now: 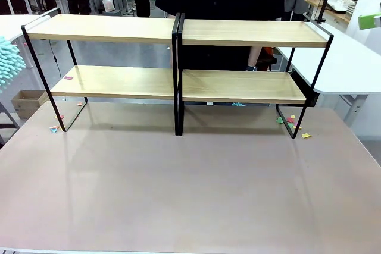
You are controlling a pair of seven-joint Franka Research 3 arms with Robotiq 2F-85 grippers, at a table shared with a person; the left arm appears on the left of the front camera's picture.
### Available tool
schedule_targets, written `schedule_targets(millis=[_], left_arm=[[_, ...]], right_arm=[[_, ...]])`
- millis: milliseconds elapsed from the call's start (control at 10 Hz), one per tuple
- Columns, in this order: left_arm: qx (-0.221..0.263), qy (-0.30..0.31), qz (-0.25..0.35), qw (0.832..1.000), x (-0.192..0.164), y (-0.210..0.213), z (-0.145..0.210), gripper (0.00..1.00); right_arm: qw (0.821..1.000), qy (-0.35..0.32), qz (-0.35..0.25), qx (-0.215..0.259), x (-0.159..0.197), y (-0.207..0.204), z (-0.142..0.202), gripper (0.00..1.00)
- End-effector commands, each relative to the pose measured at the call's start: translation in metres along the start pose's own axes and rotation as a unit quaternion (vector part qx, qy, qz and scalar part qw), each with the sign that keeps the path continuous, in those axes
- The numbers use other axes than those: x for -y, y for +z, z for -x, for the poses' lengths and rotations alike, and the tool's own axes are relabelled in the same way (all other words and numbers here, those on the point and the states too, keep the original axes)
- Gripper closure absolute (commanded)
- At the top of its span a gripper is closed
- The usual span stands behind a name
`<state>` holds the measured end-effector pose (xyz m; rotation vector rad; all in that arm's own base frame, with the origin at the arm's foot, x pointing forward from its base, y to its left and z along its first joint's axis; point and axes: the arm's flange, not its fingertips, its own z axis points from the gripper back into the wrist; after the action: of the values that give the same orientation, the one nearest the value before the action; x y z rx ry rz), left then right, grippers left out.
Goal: Clean the shelves.
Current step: Place the Duster on the table.
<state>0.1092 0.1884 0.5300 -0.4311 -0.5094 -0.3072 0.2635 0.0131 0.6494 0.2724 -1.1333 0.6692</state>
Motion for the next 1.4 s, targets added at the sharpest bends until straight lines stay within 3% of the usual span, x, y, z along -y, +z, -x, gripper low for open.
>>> schedule_targets(millis=[0, 100, 200, 300, 400, 500, 600, 700, 800, 900, 1000, 1100, 1200, 1300], left_arm=[[0.002, 0.001, -0.005, 1.000, 0.005, 0.008, 0.005, 1.00], [0.002, 0.001, -0.005, 1.000, 0.005, 0.008, 0.005, 1.00], [0.000, 0.000, 0.000, 1.000, 0.000, 0.000, 0.000, 0.88], [-0.056, -0.089, 0.056, 0.993, 0.013, -0.001, -0.009, 0.88], [-0.152, -0.207, 0.136, 0.957, 0.029, -0.007, -0.018, 0.88], [-0.207, -0.246, 0.151, 0.935, 0.041, -0.017, -0.026, 0.88], [-0.269, -0.302, 0.198, 0.893, 0.051, -0.033, -0.033, 0.88], [-0.306, -0.314, 0.204, 0.875, 0.059, -0.053, -0.042, 0.88], [-0.354, -0.356, 0.229, 0.834, 0.069, -0.076, -0.053, 0.88], [-0.383, -0.366, 0.240, 0.814, 0.078, -0.098, -0.065, 0.88], [-0.402, -0.385, 0.245, 0.794, 0.088, -0.121, -0.075, 0.88], [-0.401, -0.365, 0.223, 0.810, 0.098, -0.150, -0.088, 0.88], [-0.390, -0.340, 0.241, 0.821, 0.107, -0.182, -0.103, 0.88], [-0.381, -0.305, 0.222, 0.844, 0.110, -0.206, -0.114, 0.88]], right_arm=[[1.000, 0.000, -0.002, 0.003, 0.001, 0.000, -0.001, 0.00], [1.000, 0.000, -0.002, 0.003, 0.001, 0.000, -0.001, 0.00], [1.000, 0.000, 0.000, 0.000, 0.000, 0.000, 0.000, 0.00], [0.997, 0.024, -0.067, -0.001, -0.005, -0.004, -0.001, 0.00], [0.988, -0.013, -0.150, -0.034, -0.010, -0.029, 0.004, 0.00], [0.969, -0.073, -0.231, -0.048, -0.011, -0.047, 0.021, 0.00], [0.934, -0.161, -0.310, -0.078, -0.012, -0.058, 0.040, 0.00], [0.898, -0.245, -0.357, -0.079, -0.011, -0.060, 0.059, 0.00], [0.879, -0.256, -0.388, -0.105, -0.016, -0.051, 0.084, 0.00], [0.894, -0.212, -0.345, -0.194, -0.020, -0.036, 0.111, 0.00], [0.900, -0.210, -0.263, -0.277, -0.018, -0.021, 0.131, 0.00], [0.917, -0.202, -0.228, -0.258, -0.016, -0.012, 0.137, 0.00], [0.893, -0.237, -0.341, -0.172, -0.003, -0.053, 0.095, 0.00], [0.893, -0.237, -0.341, -0.172, -0.003, -0.053, 0.095, 0.00]])
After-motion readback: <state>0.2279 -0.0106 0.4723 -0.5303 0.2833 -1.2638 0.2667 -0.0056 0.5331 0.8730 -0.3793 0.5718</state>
